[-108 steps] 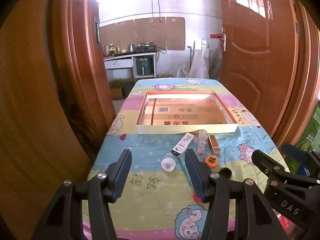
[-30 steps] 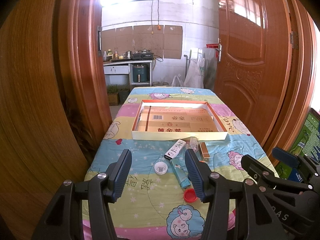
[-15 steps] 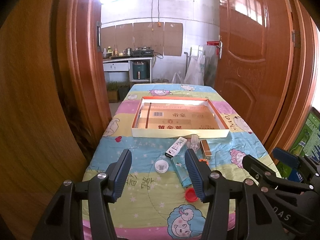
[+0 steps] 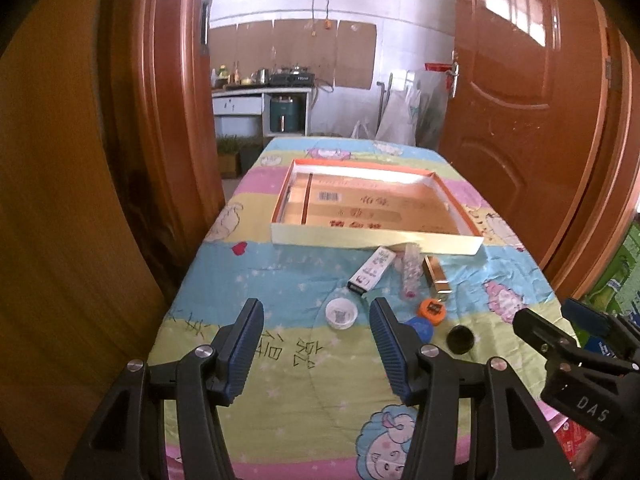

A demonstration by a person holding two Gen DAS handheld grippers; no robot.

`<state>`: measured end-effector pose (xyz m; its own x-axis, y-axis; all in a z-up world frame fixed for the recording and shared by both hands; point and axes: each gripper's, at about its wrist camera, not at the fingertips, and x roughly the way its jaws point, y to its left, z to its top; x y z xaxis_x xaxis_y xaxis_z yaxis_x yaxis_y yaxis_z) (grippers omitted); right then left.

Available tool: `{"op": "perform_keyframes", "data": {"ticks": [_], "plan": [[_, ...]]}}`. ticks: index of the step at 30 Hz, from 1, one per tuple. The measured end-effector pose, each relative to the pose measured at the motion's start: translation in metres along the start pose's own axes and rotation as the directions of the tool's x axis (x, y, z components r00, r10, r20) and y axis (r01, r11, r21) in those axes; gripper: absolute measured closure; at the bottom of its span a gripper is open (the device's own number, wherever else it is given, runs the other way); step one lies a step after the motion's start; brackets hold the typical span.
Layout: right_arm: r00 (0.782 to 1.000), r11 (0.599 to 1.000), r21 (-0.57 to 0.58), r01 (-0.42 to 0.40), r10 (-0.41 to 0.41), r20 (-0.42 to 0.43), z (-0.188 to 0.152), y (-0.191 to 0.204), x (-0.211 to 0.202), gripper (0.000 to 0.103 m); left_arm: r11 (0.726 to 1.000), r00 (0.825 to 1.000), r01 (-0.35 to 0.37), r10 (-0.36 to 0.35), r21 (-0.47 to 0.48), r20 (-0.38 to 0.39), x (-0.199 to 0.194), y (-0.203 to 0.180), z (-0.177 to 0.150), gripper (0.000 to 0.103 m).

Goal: Organize rigid objects
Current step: 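Grasp the black cap with the right tool while the left tool grasps the white cap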

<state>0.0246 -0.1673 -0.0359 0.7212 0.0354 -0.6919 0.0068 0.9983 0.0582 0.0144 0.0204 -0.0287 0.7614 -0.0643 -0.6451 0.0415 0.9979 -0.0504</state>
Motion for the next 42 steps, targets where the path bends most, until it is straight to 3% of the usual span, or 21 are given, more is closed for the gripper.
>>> {"op": "perform_keyframes", "data": {"ticks": [18,27,32,34,39,42], "plan": [[0.990,0.997,0.039,-0.063,0.068,-0.127,-0.007,-0.015,0.067,0.025,0.992,0.982,0.099,-0.086,0.075,-0.169,0.093,-0.008,-0.012,0.051],[0.986,0.996,0.031,-0.081,0.085,-0.145,-0.008,-0.015,0.077,0.025,0.990,0.973,0.119,-0.101,0.077,-0.206,0.116,-0.008,-0.013,0.059],[0.981,0.994,0.002,-0.110,0.109,-0.163,-0.009,-0.010,0.083,0.025,0.989,0.971,0.138,-0.125,0.048,-0.204,0.117,-0.003,-0.011,0.073],[0.981,0.994,-0.023,-0.104,0.099,-0.170,-0.010,-0.006,0.086,0.026,0.989,0.969,0.143,-0.134,0.029,-0.206,0.118,0.000,-0.010,0.073],[0.976,0.993,-0.069,-0.098,0.082,-0.203,-0.012,0.002,0.096,0.047,0.990,0.969,0.143,-0.136,0.018,-0.206,0.117,0.001,-0.010,0.073],[0.974,0.992,-0.091,-0.086,0.065,-0.215,-0.013,0.005,0.101,0.051,0.990,0.970,0.142,-0.134,0.024,-0.205,0.117,0.000,-0.010,0.073]]}}
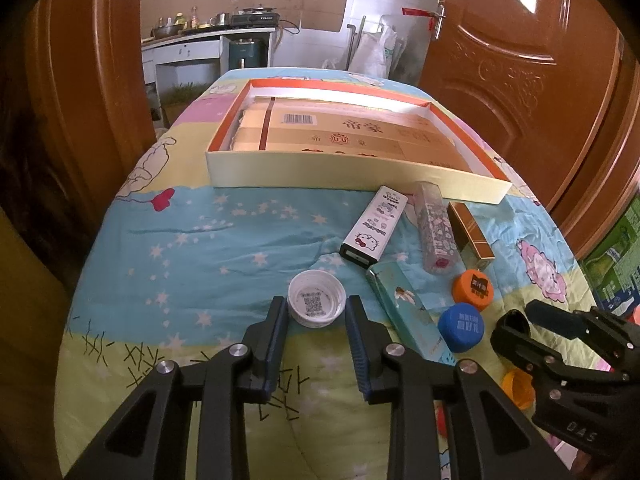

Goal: Organize rigid objects
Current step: 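Grasp the black cap with the right tool while the left tool grasps the white cap, then carry the black cap and white cap over the cardboard tray with both tools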

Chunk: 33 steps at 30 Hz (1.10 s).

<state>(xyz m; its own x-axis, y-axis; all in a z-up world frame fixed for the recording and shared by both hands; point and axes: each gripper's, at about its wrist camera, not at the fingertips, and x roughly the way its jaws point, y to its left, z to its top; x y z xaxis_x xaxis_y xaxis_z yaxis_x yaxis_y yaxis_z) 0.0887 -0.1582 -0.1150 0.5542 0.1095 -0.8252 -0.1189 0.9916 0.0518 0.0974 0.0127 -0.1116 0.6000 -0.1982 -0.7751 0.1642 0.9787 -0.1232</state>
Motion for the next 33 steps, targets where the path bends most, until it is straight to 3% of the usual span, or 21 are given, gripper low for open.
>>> {"op": "perform_keyframes", "data": {"ticks": [2,6,22,33], "plan": [[1.000,1.000,-0.022,0.010,-0.010,-0.003,0.001,0.003,0.002,0.055,1.000,1.000,0.002,-0.002,0.000,0.000,0.000,0.000,0.000,0.073],[1.000,0.998,-0.056,0.018,-0.018,-0.002,0.002,0.009,0.001,0.072,1.000,1.000,0.009,-0.009,-0.003,0.003,-0.002,0.002,0.000,0.073],[0.997,0.999,-0.001,-0.041,0.041,0.062,0.016,-0.009,-0.021,0.073,1.000,0.998,0.028,-0.029,0.010,0.051,-0.019,-0.003,0.017,0.073],[0.989,0.999,-0.034,-0.027,0.031,0.144,0.055,-0.025,-0.039,0.073,0.999,0.994,0.033,-0.036,0.033,0.106,-0.029,-0.015,0.059,0.073]]}}
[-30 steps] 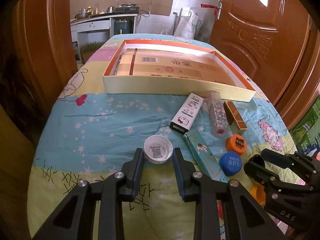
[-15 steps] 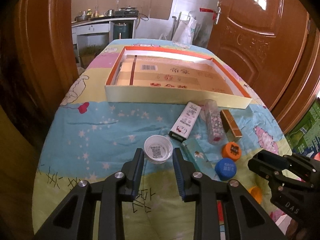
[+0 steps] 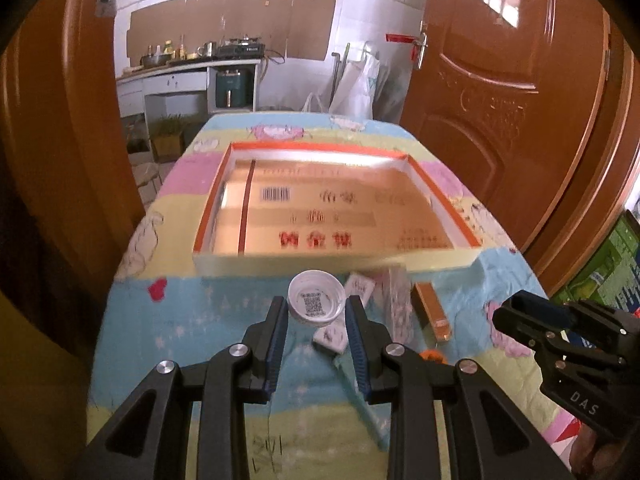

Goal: Organize rigid objects
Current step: 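Carry the black cap and white cap over the cardboard tray with both tools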

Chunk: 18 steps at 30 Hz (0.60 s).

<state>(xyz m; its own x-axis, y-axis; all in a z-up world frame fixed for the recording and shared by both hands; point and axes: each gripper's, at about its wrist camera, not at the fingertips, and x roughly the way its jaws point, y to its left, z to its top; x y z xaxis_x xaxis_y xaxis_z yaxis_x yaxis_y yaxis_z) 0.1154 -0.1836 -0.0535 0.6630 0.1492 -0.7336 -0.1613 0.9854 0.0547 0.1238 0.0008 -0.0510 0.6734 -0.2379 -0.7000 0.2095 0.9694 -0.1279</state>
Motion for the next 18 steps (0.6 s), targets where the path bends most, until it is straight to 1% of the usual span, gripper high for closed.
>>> {"op": "perform_keyframes", "data": {"ticks": [3,6,10,12,14,17,18], "plan": [[1.000,1.000,-0.018,0.001,-0.001,0.026,0.016,-0.004,-0.001,0.073,1.000,1.000,-0.015,0.015,0.004,0.013,0.002,-0.001,0.017,0.073],[0.999,0.999,-0.034,-0.005,0.007,0.053,0.034,-0.010,-0.001,0.073,1.000,1.000,-0.014,0.014,0.005,0.016,0.007,0.000,0.037,0.073],[0.996,0.998,-0.058,-0.037,0.041,0.075,0.063,-0.020,0.004,0.073,1.000,1.000,-0.015,0.015,0.002,0.010,0.018,0.002,0.067,0.073],[0.996,0.996,-0.080,-0.030,0.037,0.087,0.077,-0.023,0.009,0.073,1.000,1.000,-0.011,0.011,0.000,0.001,0.026,0.003,0.082,0.073],[0.995,0.994,-0.102,-0.027,0.036,0.089,0.090,-0.026,0.016,0.073,1.000,1.000,-0.012,0.012,0.004,-0.009,0.035,0.004,0.095,0.073],[0.994,0.991,-0.120,-0.062,0.072,0.078,0.111,-0.033,0.031,0.073,0.999,0.999,-0.041,0.041,0.016,-0.026,0.054,0.006,0.114,0.073],[0.994,0.989,-0.124,-0.077,0.086,0.073,0.118,-0.035,0.037,0.073,0.999,0.999,-0.040,0.040,0.020,-0.032,0.060,0.008,0.119,0.073]]}}
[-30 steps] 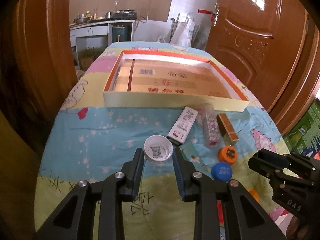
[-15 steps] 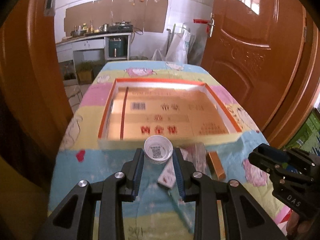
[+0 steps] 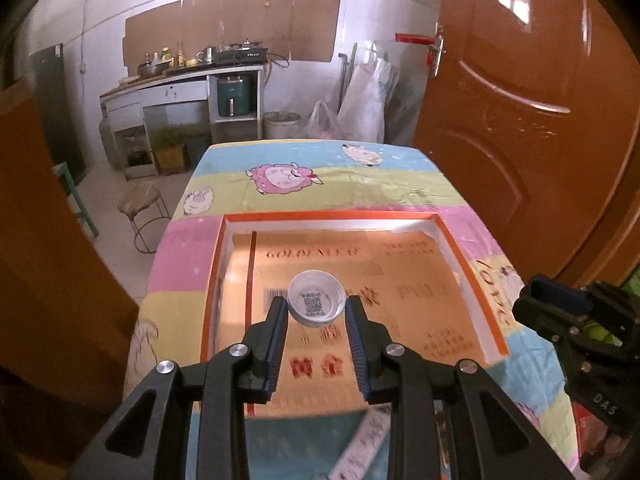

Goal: Organize rigid objects
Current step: 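Carry the black cap and white cap over the cardboard tray with both tools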

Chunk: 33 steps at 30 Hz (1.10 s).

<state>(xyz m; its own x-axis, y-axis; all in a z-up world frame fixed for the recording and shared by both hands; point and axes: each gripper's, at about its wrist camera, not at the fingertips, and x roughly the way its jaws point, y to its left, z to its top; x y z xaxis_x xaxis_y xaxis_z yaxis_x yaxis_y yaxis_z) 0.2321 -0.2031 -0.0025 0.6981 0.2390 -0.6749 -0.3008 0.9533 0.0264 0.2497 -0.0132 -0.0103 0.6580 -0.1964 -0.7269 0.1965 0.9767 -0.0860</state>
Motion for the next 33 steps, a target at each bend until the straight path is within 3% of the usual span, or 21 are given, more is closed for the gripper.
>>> {"op": "perform_keyframes", "data": {"ticks": [9,19,33], "plan": [[0.989,0.991,0.042,-0.125,0.128,-0.071,0.044,-0.031,0.071,0.073,0.999,0.995,0.032,-0.032,-0.005,-0.089,0.061,0.007,0.034,0.073],[0.981,0.993,0.031,-0.113,0.116,-0.158,0.064,-0.035,0.137,0.073,0.999,0.988,0.045,-0.047,-0.022,-0.149,0.110,0.016,0.048,0.073],[0.968,0.996,0.024,-0.086,0.089,-0.235,0.056,-0.035,0.179,0.073,0.999,0.979,0.028,-0.032,-0.024,-0.201,0.147,0.024,0.044,0.073]]}}
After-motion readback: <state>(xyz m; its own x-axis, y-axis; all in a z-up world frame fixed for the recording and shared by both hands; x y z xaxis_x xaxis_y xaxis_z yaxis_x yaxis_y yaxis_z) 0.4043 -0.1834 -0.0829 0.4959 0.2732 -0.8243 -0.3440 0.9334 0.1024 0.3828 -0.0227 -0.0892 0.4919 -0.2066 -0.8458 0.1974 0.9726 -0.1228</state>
